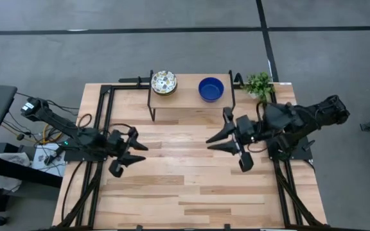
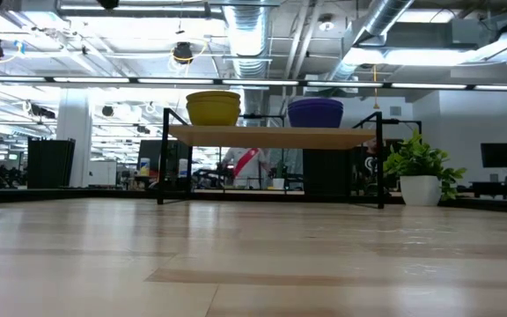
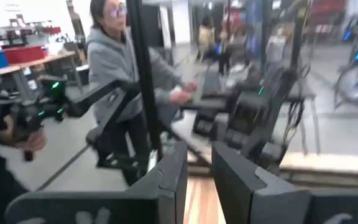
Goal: Pick & Place Mini bowls
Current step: Return to Home Position
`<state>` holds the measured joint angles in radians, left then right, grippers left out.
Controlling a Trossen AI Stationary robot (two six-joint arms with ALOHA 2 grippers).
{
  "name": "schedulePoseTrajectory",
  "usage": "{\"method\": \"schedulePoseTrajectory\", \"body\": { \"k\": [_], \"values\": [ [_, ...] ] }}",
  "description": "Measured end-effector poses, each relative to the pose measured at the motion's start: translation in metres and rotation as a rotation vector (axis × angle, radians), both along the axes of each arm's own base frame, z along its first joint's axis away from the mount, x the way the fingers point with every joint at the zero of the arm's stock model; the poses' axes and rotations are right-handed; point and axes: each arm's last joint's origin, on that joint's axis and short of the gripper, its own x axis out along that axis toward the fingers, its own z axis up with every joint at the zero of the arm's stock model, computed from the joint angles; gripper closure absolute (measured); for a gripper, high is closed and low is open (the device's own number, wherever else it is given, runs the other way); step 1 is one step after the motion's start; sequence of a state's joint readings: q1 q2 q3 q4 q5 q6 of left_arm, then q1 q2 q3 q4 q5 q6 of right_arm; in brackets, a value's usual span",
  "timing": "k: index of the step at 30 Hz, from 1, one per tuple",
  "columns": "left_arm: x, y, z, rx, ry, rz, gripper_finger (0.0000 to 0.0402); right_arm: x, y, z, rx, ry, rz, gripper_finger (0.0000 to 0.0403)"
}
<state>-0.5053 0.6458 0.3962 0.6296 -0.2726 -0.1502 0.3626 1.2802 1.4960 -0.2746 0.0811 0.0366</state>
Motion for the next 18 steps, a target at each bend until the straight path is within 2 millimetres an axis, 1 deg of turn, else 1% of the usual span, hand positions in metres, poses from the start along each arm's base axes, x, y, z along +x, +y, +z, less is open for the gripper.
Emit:
{"method": "schedulePoseTrajectory", "body": {
  "k": [3,6,11,18],
  "values": [
    [-0.008,0.005,0.006,0.031,-0.05,0.03,0.0236,-0.001,0.005,-0.009,0.002,0.091,0.02,0.034],
    [-0.014,0.009,0.01,0.048,-0.084,0.072,0.0236,0.002,0.004,-0.012,0.005,0.113,0.034,0.034],
    [-0.025,0.017,0.014,0.046,-0.103,0.141,0.0236,-0.007,-0.013,-0.003,0.012,0.086,0.17,0.034],
    [-0.044,0.027,0.014,0.047,-0.088,0.15,0.0236,-0.032,-0.038,0.003,-0.012,0.084,0.125,0.034]
  ]
}}
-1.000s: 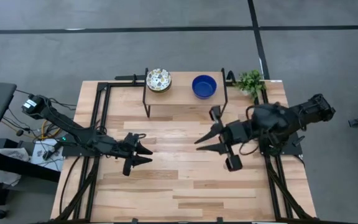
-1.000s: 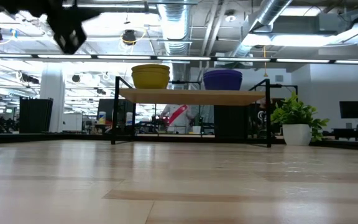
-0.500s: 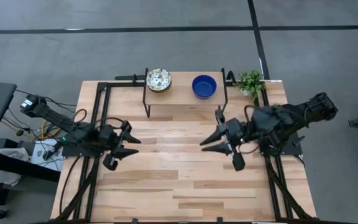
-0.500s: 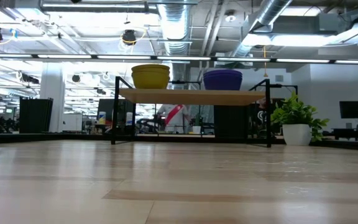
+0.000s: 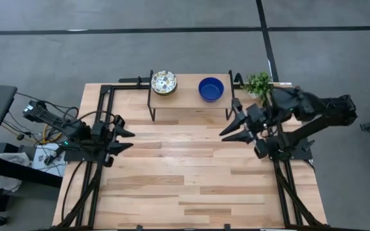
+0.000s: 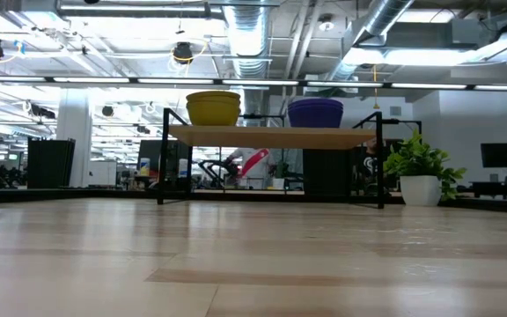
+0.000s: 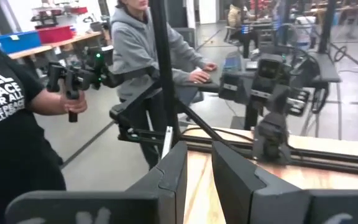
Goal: Pick & Place Mini bowls
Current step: Return to Home Position
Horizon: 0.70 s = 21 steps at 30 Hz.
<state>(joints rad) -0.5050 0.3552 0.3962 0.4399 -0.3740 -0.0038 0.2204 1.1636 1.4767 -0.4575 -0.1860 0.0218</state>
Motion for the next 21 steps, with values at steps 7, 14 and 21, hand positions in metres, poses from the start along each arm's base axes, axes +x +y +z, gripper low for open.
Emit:
{"method": "schedulePoseTrajectory", "body": {
  "k": [7,14,21],
  "values": [
    [-0.013,0.007,-0.002,0.006,0.012,0.0,0.0236,-0.038,-0.014,-0.031,0.048,-0.071,-0.032,0.034],
    [-0.016,0.009,-0.003,0.005,0.009,0.0,0.0236,-0.087,-0.027,-0.088,0.155,-0.181,-0.065,0.034],
    [-0.016,0.009,-0.003,0.003,0.012,-0.002,0.0236,-0.13,-0.039,-0.147,0.283,-0.21,-0.188,0.034]
  ]
}}
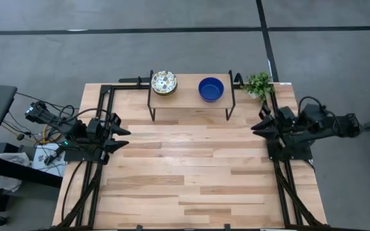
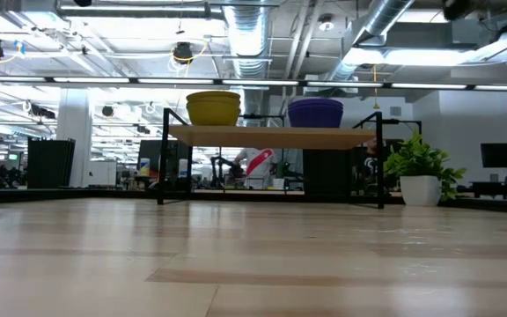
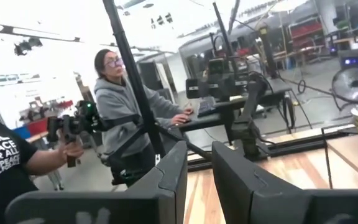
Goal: Pick & Place Mini bowls
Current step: Return to Home Position
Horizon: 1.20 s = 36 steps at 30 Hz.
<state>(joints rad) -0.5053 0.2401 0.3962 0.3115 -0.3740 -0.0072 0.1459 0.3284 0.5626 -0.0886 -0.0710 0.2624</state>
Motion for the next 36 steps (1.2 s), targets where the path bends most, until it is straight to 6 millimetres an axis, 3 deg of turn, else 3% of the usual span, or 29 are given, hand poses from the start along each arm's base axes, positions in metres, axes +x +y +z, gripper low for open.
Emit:
{"method": "schedulePoseTrajectory", "body": {
  "k": [9,28,36],
  "values": [
    [0.002,-0.001,-0.001,-0.027,0.015,-0.015,0.0236,-0.027,-0.005,-0.056,0.069,-0.091,-0.011,0.034],
    [0.05,-0.029,-0.024,-0.065,0.257,-0.088,0.0236,-0.004,-0.002,-0.103,0.154,-0.06,-0.033,0.034],
    [0.058,-0.034,-0.029,-0.03,0.291,-0.127,0.0236,0.002,-0.001,-0.121,0.203,-0.054,-0.032,0.034]
  ]
}}
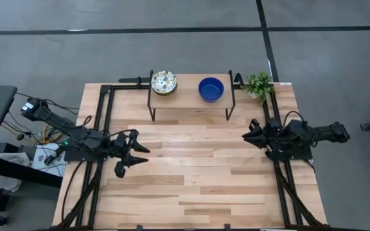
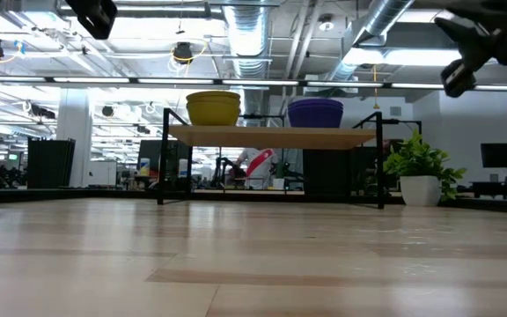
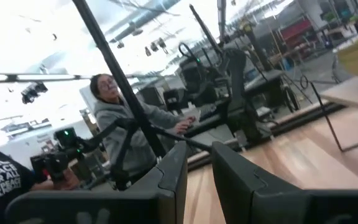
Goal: Pick & Place Mini bowls
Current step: Return to Home Position
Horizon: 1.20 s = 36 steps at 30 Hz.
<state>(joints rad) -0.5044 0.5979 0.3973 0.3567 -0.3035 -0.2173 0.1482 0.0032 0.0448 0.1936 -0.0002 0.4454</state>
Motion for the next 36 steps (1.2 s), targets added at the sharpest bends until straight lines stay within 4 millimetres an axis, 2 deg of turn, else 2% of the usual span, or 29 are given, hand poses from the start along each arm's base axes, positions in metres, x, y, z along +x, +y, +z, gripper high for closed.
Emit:
{"method": "schedulePoseTrajectory", "body": {
  "k": [3,12,22,33,36],
  "values": [
    [-0.004,0.002,0.001,0.024,-0.002,0.003,0.0236,0.002,0.0,-0.006,0.003,-0.019,0.002,0.034],
    [-0.026,0.014,-0.004,0.014,0.041,0.002,0.0236,0.002,0.001,-0.007,0.004,-0.018,0.005,0.034],
    [-0.044,0.025,-0.056,-0.113,0.019,0.011,0.0236,0.002,0.001,-0.007,0.0,-0.016,0.013,0.034],
    [-0.047,0.027,-0.094,-0.152,0.004,0.015,0.0236,0.002,0.001,-0.008,-0.005,-0.01,0.024,0.034],
    [-0.046,0.027,-0.096,-0.151,0.021,0.036,0.0236,0.002,0.001,-0.008,-0.007,-0.007,0.028,0.034]
  ]
}}
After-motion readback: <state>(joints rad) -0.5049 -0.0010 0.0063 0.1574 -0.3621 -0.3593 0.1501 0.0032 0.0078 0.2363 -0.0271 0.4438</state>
